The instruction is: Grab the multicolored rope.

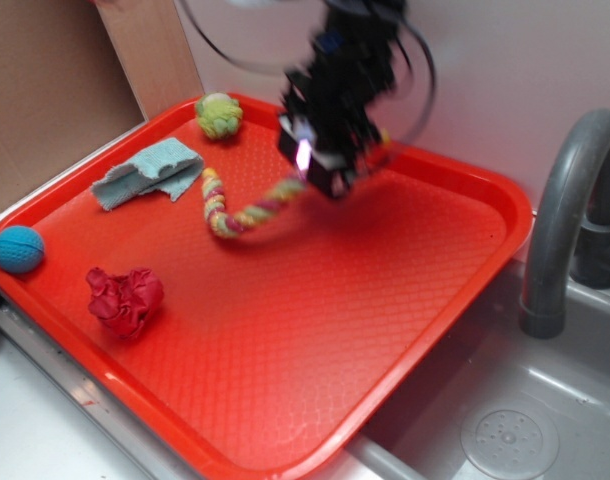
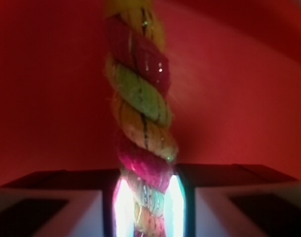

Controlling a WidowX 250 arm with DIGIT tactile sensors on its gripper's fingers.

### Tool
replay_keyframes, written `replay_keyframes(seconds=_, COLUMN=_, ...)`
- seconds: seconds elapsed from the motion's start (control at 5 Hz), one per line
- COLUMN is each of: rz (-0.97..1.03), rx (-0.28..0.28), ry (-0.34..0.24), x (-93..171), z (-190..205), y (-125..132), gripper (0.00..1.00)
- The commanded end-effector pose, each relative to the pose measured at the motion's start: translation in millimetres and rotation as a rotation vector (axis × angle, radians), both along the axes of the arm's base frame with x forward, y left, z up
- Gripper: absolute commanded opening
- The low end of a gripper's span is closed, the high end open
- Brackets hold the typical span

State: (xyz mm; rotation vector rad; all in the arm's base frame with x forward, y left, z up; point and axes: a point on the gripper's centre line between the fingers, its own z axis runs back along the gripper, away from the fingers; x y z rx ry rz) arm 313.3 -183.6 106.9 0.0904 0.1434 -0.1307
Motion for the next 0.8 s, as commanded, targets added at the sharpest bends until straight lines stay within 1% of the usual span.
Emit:
replay_keyframes(seconds=0.0, rz=0.192, rx=-0.211, ry=-0.207, x=-39, z=103, y=48, gripper=0.00)
replay_keyframes(seconds=0.2, rz=0.256, rx=-0.274, ry=-0.270, x=-61, z=128, y=60, gripper=0.00)
replay_keyframes(seconds=0.4, rz=0.286, rx=-0.310, ry=-0.275, x=-70, z=126, y=67, gripper=0.00)
replay_keyframes(seconds=0.6, rz=0.174, rx=-0.316, ry=-0.207, x=-54, z=109, y=53, gripper=0.00)
